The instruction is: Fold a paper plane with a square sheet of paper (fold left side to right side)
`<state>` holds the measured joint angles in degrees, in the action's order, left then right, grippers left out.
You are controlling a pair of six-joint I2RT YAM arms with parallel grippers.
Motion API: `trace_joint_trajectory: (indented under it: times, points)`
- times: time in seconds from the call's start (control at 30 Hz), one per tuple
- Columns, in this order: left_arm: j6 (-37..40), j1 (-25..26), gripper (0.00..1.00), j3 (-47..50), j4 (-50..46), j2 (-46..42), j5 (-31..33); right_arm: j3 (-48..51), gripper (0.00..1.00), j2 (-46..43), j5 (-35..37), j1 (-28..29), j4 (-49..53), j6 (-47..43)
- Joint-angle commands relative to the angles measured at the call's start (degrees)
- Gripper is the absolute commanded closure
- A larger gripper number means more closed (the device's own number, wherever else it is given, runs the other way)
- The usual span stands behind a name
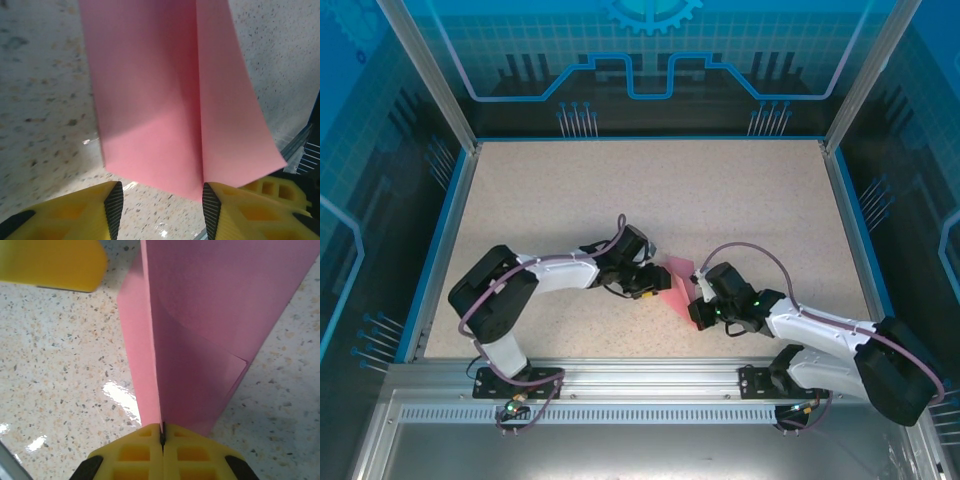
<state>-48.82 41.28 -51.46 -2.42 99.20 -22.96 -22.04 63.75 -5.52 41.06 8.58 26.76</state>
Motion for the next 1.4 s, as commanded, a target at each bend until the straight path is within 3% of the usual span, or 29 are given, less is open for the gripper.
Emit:
trace_joint_trajectory:
  times: [0.0,0.63,0.83,1.13,1.37]
  points:
    - [-0.84,0.65,0.51,-2.98,2.14,1.79,-1.44,0.78,0.99,0.70,-4.16,-1.65,-2.03,0.87]
    - [-1.40,1.98,0.49,-7.67,1.55,9.45,-1.24,2.48,1.00,4.75,-12.99,-8.82,-6.69,4.22]
    - [-0.97,2.01,0.49,-8.17,0.04,10.82,-0.50,2.57,0.95,7.03,-15.65,-10.38,-8.15,4.77]
    - [0.34,2.00,0.49,-8.44,-2.99,11.54,1.03,1.97,0.73,2.90,-16.30,-12.75,-5.19,4.10]
    - [0.56,2.01,0.49,-8.71,-3.48,11.90,1.16,1.96,0.57,3.46,-26.15,-20.43,-8.50,4.72]
